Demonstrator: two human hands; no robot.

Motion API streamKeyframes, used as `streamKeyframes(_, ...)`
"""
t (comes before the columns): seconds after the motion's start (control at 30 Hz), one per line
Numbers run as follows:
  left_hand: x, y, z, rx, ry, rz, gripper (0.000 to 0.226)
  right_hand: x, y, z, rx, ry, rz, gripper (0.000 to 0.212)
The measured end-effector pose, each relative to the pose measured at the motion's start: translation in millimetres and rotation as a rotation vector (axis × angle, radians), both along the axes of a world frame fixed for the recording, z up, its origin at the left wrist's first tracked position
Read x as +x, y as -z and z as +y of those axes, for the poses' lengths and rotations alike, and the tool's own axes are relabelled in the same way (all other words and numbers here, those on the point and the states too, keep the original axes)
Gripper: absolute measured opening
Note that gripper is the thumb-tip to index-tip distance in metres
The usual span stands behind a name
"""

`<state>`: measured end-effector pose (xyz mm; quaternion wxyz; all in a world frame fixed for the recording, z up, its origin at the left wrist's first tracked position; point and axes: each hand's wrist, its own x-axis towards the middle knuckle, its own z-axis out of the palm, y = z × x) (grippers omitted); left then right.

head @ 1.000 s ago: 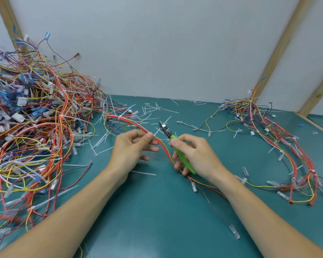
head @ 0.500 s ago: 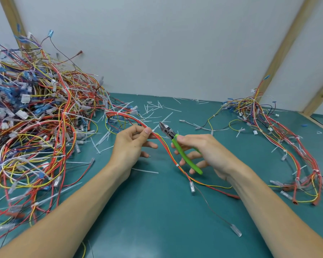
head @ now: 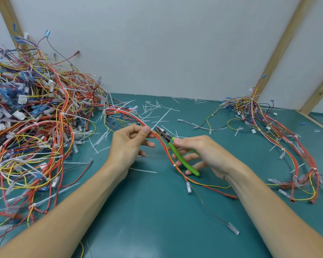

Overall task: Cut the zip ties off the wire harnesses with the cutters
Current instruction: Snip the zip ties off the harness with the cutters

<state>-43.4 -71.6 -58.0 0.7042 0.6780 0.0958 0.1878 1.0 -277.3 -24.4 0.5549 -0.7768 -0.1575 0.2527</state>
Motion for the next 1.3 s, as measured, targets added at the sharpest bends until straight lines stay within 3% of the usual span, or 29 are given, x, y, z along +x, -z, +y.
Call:
streamKeyframes(0.37,1.5,0.8,0.7,-0.014,-0.037,-0.015,0.019,0.6,1.2,-0.5,0.023,-0.009,-0.044,0.028)
streamKeyframes(0.6,2.0,2.0,0.4,0.016,-0.034,-0.037,0.017,0.4,2.7,2.2,-0.004,-0.001,-0.071,0.042)
streamKeyframes(0.83,1.3,2.7,0.9,0.044,0.007,-0.044,0.017,1.0,4.2,1.2,-0.012,0.001,-0.096,0.034)
streamKeyframes(1.07,1.1,3.2,0.2,0.049,0.031,0.013,0.021,-1.0,8.6,6.4,-0.052,0.071,-0.245,0.025)
streamKeyframes(1.3,-0.6,3.2,-3.3,0.133,0.058,0.009,0.023,-0.4,11.7,5.9,-0.110,0.120,-0.403,0.030)
